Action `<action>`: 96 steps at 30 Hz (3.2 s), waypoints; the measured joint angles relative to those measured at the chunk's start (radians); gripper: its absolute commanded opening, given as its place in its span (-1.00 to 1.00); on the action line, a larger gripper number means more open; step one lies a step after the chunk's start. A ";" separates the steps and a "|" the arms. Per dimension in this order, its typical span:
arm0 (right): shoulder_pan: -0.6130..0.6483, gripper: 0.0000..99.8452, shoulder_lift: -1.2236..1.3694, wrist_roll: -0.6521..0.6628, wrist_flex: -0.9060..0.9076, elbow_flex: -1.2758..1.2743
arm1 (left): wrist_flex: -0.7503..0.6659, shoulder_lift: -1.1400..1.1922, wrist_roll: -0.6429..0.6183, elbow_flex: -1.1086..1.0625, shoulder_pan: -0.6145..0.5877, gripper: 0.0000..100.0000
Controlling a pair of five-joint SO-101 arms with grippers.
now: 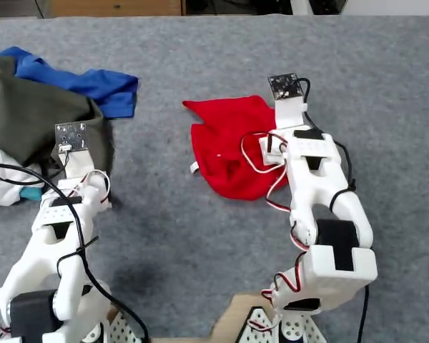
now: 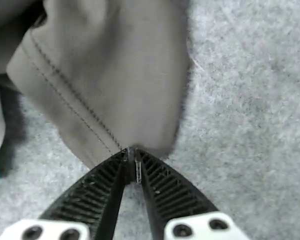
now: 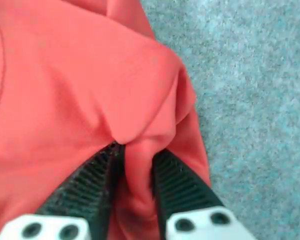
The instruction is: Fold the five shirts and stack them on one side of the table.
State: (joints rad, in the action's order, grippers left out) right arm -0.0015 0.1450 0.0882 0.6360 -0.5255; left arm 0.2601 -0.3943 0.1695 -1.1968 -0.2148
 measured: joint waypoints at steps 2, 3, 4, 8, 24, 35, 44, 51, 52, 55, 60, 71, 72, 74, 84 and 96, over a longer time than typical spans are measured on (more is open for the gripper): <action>0.000 -0.92 0.000 0.000 0.000 0.000 | 0.000 0.000 0.005 -0.002 0.000 -0.96; 0.000 -0.92 0.002 0.000 0.000 0.000 | 0.000 0.000 0.006 -0.008 -0.002 -0.96; 0.000 -0.92 0.002 0.000 0.000 0.000 | 0.000 0.000 0.006 -0.009 -0.002 -0.96; 0.000 -0.93 0.002 0.000 0.000 0.000 | 0.000 0.000 0.006 -0.009 -0.002 -0.96; -0.388 -0.93 0.008 0.307 0.298 0.187 | 0.000 0.000 0.009 -0.025 -0.035 -0.96; -0.422 -0.93 0.008 0.381 0.252 0.203 | 0.000 0.006 -0.269 0.170 0.397 -0.96; -0.397 -0.93 0.009 0.130 -0.006 0.068 | 0.000 0.101 -0.477 0.364 0.717 -0.96; -0.393 -0.93 0.009 0.127 -0.017 0.068 | 0.000 0.471 -0.542 0.647 0.729 -0.96; -0.393 -0.93 0.009 0.127 -0.020 0.068 | 0.005 0.523 -0.555 0.690 0.735 -0.96; -0.391 -0.93 0.009 0.127 -0.020 0.068 | 0.072 0.637 -0.641 0.806 0.752 -0.96; -0.388 -0.93 0.009 0.127 -0.021 0.068 | 0.193 0.752 -0.703 0.977 0.761 -0.96; -0.388 -0.93 0.009 0.127 -0.021 0.068 | 0.436 0.964 -0.709 1.278 0.761 -0.96; -0.388 -0.93 0.009 0.127 -0.021 0.068 | 0.468 0.971 -0.709 1.303 0.761 -0.96; -0.388 -0.93 0.009 0.127 -0.021 0.068 | 0.529 0.980 -0.709 1.344 0.761 -0.96; -0.388 -0.93 0.009 0.127 -0.021 0.068 | 0.948 0.987 -0.651 1.588 0.706 -0.78; -0.388 -0.93 0.009 0.127 -0.021 0.068 | 1.183 1.128 -0.644 1.795 0.700 -0.57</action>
State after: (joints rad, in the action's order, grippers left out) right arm -0.3897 0.1542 0.2156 0.6145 -0.4580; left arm 1.4431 0.7334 -0.4749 0.5984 0.4849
